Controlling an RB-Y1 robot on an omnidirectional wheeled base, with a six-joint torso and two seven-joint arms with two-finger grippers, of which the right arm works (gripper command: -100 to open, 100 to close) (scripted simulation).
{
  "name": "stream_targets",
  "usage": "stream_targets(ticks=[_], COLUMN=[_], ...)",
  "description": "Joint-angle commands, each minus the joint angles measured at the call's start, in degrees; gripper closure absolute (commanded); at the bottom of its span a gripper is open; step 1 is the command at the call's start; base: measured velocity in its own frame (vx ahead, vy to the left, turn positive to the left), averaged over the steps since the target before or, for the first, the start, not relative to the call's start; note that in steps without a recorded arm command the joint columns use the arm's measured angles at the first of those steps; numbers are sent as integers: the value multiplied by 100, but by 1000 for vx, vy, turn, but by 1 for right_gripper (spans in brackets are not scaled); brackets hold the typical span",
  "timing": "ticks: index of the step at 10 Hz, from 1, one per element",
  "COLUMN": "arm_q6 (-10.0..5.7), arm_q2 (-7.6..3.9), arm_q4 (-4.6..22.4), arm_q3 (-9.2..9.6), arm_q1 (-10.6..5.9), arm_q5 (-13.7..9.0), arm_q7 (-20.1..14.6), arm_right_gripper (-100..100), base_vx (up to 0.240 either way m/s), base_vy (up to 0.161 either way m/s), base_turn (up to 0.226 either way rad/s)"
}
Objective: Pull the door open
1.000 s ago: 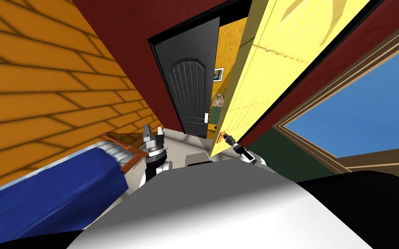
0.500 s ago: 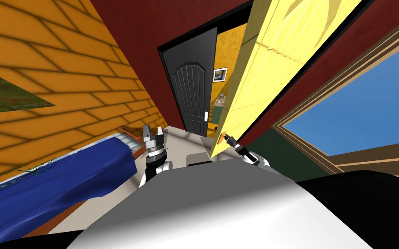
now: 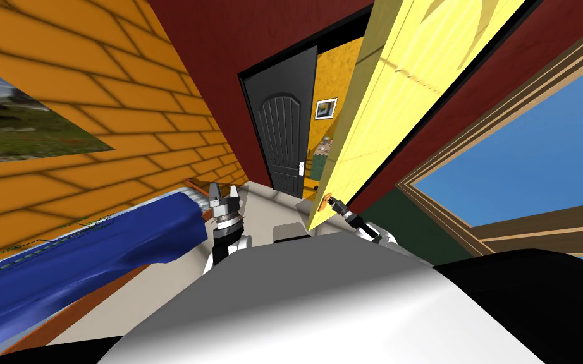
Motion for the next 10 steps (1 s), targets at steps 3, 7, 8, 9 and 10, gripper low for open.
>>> stream_targets(ticks=[3, 7, 8, 9, 10], arm_q6=[-256, -529, -584, -530, -713], arm_q2=[-111, -239, -264, -258, -313], arm_q4=[105, 223, 247, 247, 362], arm_q3=[88, 171, 188, 164, 191], arm_q1=[32, 54, 58, 36, 90], arm_q5=[19, 35, 38, 33, 45], arm_q7=[-91, -192, -212, -197, -231], arm_right_gripper=[100, 100, 100, 100, 100], base_vx=[-164, -189, -194, -83, -63], base_vy=[-104, -125, -118, -53, -52], base_turn=[126, 138, 116, 16, 53])
